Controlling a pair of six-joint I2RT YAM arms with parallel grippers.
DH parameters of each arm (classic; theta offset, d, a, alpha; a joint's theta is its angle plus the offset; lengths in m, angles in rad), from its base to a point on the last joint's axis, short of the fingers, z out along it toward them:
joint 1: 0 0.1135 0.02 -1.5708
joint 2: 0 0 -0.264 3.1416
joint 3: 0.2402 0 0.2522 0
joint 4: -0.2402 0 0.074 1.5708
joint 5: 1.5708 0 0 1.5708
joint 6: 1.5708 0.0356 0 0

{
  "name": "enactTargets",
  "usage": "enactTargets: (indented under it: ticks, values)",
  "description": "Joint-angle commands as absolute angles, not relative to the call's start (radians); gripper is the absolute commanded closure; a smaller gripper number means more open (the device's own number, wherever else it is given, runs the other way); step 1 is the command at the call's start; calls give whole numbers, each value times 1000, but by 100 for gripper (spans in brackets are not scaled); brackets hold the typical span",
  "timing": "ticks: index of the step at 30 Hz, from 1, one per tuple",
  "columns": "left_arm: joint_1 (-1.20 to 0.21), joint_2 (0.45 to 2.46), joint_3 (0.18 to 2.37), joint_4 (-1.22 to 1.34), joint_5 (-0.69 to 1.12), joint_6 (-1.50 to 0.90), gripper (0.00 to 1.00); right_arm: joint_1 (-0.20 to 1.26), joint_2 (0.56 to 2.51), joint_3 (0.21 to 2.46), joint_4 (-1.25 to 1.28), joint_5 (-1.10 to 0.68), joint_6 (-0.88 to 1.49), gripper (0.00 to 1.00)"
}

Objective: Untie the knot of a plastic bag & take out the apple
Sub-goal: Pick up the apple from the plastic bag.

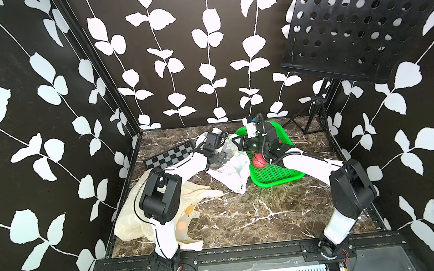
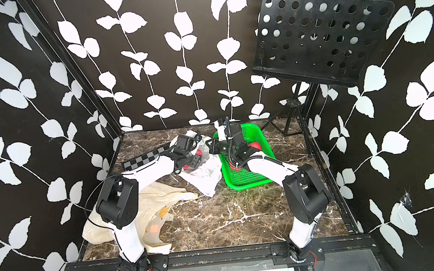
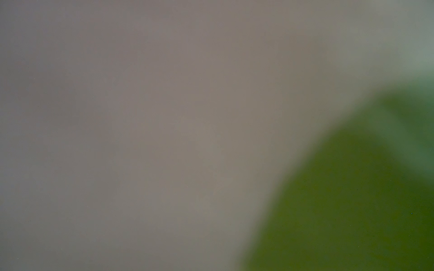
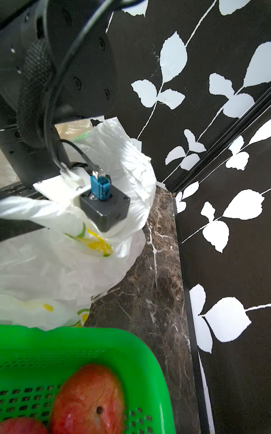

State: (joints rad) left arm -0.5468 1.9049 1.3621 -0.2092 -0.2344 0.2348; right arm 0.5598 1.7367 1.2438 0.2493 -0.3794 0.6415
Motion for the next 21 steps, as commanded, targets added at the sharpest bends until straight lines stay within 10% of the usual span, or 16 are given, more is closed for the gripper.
enactTargets:
  ticks: [1, 21]
  values:
    - [-538, 1940, 1423, -175, -257, 299, 13, 556, 1757, 1281, 233, -450, 620, 99]
    - [-492, 2176, 1628, -296, -167, 307, 14, 548, 1776, 1275, 215, -450, 601, 99]
